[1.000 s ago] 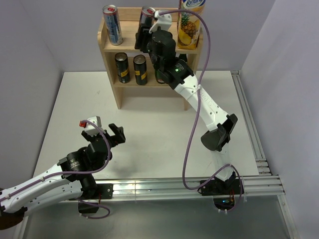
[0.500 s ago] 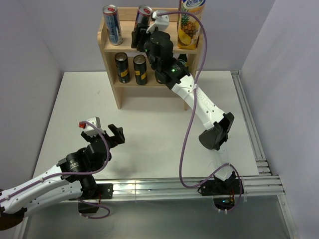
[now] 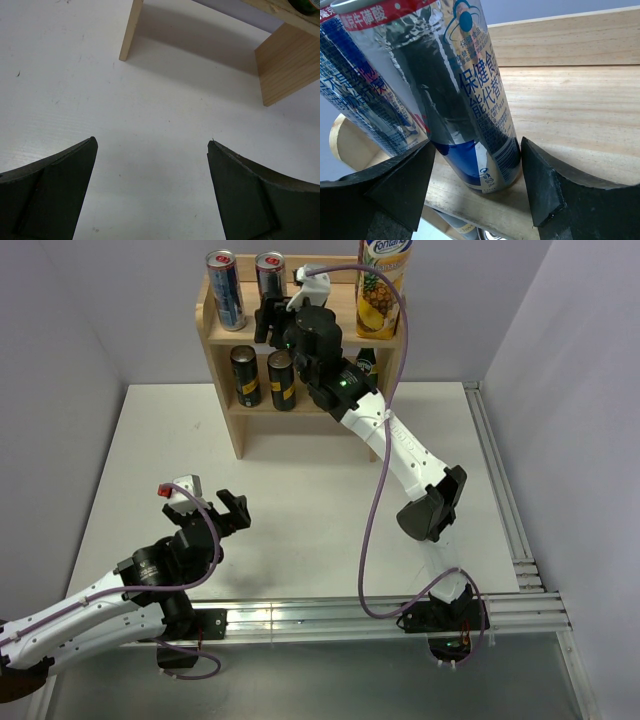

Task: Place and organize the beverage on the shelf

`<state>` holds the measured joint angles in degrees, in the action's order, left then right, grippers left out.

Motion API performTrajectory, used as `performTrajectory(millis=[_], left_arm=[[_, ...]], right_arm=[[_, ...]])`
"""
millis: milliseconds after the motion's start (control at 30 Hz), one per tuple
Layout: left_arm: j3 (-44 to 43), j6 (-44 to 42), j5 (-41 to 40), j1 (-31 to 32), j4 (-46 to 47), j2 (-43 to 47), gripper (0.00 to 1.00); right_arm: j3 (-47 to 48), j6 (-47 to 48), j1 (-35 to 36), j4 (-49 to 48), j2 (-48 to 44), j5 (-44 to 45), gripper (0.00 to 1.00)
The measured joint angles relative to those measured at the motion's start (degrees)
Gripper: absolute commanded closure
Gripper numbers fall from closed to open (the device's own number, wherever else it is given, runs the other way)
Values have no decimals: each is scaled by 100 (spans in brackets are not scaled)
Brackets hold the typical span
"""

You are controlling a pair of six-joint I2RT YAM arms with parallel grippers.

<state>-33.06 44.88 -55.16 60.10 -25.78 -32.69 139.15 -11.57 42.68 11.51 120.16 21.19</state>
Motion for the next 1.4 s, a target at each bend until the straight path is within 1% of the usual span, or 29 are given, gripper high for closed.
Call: performTrajectory(millis=[267,433,767,933,1000,1100,1233,1333,1400], left_arm=[[0,0,0,0,0,0,1],[0,0,0,0,0,-2,1],[0,0,-2,0,0,-2,1],[0,2,-4,0,0,-9,1],[0,2,-4,0,0,-13,1],[0,2,-4,0,0,-13,1],[0,0,-4,0,0,-15,1],[0,0,-7,0,2,-48,1],[0,0,-4,0,4,-96,1]], right_arm=[[-173,50,11,-129,-74,7,23],[-669,81,52,-378,-361,11,22],[-1425,59,240,-426,-876,101,22],[-2094,33,345,-632,-1320,210,22],[-2570,13,433,-809,-1650,330,22],[-3456,-96,675,-525,-2203,564,22],[-4747,-173,1191,-271,-2855,966,22],[-5873,-358,1744,-131,-3727,1346,22],[-6592,-577,2173,-11,-4575,1613,22]])
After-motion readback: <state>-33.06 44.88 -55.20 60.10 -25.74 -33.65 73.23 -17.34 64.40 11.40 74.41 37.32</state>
